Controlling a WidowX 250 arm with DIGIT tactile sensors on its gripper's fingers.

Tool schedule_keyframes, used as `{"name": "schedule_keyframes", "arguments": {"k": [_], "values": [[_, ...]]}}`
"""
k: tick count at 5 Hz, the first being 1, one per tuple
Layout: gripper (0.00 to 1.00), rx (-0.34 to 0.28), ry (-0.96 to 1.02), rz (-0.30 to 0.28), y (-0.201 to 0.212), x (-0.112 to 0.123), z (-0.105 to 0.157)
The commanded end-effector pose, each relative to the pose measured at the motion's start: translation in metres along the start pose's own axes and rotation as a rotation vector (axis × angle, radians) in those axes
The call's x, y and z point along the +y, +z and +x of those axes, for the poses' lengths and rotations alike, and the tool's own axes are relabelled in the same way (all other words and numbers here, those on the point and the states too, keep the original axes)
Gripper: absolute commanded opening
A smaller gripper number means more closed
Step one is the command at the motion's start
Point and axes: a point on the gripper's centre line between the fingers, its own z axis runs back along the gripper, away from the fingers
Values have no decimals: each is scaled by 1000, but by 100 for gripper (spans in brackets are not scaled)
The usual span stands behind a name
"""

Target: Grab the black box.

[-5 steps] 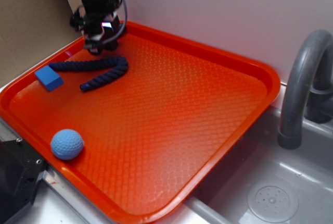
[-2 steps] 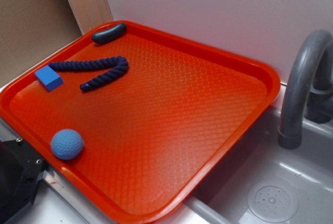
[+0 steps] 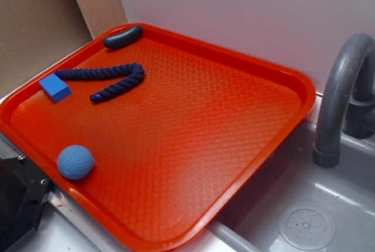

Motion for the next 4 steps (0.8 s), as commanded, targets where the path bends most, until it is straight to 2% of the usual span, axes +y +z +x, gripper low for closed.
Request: {"name": "schedule_keyframes", "arguments": {"k": [1, 2, 3, 4], "values": [[0, 54, 148, -253, -3, -6, 35], [0, 89, 180, -278, -8, -7, 37], [0, 74, 171, -283, -13, -11, 37], [0, 70, 175, -261, -15, -13, 37]]}}
